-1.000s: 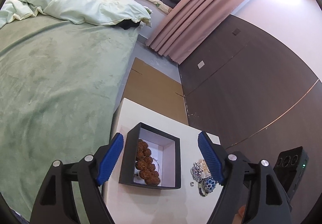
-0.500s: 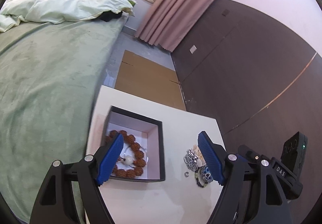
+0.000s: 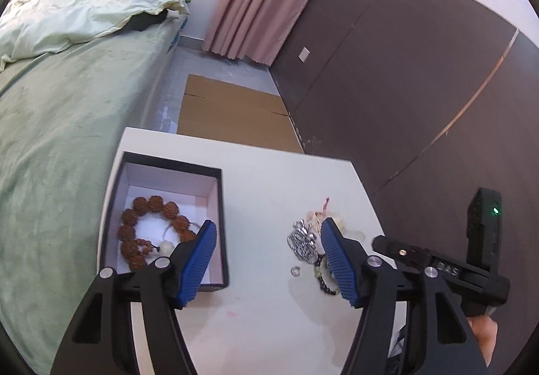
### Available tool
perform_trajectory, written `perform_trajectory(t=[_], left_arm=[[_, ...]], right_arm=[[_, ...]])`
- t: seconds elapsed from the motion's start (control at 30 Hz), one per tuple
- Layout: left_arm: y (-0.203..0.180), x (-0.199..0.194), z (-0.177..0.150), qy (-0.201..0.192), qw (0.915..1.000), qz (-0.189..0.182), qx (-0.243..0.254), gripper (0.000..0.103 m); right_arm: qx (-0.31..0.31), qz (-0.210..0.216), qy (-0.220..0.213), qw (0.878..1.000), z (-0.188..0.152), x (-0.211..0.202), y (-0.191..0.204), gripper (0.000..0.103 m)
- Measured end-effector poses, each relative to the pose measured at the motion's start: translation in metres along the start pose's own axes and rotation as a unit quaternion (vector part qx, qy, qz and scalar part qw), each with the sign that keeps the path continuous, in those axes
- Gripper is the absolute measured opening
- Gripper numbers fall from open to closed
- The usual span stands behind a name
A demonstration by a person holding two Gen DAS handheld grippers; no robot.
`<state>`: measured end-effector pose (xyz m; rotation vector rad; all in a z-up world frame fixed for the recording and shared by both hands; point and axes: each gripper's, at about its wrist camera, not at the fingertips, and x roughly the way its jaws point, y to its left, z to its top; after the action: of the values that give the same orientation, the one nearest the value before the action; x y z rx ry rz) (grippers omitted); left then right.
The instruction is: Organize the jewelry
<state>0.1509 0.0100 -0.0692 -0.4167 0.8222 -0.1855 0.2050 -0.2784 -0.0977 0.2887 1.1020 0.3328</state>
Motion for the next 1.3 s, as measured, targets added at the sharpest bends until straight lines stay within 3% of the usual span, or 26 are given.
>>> perform_trajectory(t=[0.07, 0.27, 0.47, 0.6, 0.77, 1.0, 1.3], left_arm=[[-0.005, 0.006, -0.004, 0.010, 0.9999, 0.002, 0.012, 0.055], [-0.016, 0.026, -0.014, 0.036, 0.9990, -0.005, 0.026, 0.041], [-0.032, 0.037, -0.022, 0.045, 0.9978, -0.009, 0.049, 0.034], [-0.036, 0.047, -0.025, 0.052, 0.9972, -0.006, 0.054, 0.030], [-0.043, 0.068, -0.034, 0.075, 0.9946, 0.003, 0.071, 0.030], [-0.057, 0.095, -0.054, 0.095, 0.9875, 0.034, 0.121, 0.030], [-0.068, 0.126, -0.070, 0.105, 0.9786, 0.068, 0.163, 0.030]], right_arm=[[0.004, -0.003, 0.010, 1.000, -0.001, 0.005, -0.007, 0.063], [0.035, -0.018, 0.031, 0.999, 0.002, 0.019, -0.032, 0.048], [0.042, -0.031, 0.052, 0.997, 0.006, 0.032, -0.046, 0.045], [0.032, -0.033, 0.063, 0.997, 0.004, 0.040, -0.045, 0.037], [0.015, -0.018, 0.065, 0.998, 0.004, 0.042, -0.035, 0.013], [0.000, 0.003, 0.040, 0.999, 0.002, 0.016, -0.023, 0.010], [-0.002, 0.060, -0.002, 0.998, 0.005, -0.020, -0.010, 0.010]])
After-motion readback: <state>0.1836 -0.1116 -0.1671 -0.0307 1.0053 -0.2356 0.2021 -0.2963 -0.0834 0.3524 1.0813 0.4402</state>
